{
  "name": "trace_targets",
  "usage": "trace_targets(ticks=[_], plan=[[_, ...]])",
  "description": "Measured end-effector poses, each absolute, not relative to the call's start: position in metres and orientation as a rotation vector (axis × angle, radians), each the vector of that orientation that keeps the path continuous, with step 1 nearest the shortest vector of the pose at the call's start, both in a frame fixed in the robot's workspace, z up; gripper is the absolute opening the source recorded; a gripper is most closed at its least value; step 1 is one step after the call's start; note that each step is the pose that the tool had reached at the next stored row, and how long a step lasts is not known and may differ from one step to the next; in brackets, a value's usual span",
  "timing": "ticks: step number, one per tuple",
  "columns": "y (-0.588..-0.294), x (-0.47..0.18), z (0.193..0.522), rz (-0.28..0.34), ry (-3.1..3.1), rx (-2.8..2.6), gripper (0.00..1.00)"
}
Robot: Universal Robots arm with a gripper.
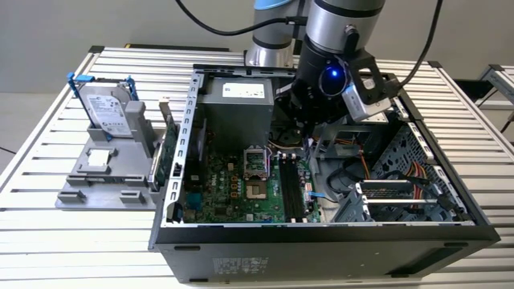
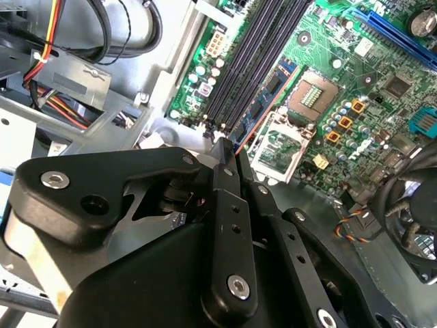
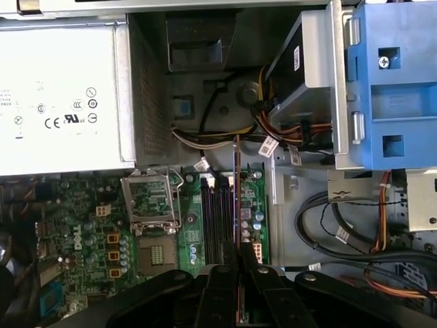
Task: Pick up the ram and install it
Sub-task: 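Insert the ram into the slot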
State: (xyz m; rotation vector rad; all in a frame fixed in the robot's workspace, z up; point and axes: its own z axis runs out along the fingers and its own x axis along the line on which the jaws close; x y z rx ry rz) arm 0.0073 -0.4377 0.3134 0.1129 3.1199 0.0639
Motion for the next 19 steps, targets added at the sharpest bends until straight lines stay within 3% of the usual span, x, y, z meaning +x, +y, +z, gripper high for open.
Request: trace_targets(ticks=[19], plan=[[-0.4355, 0.0073, 0.3035, 0.063, 3.120, 0.113, 0.00]])
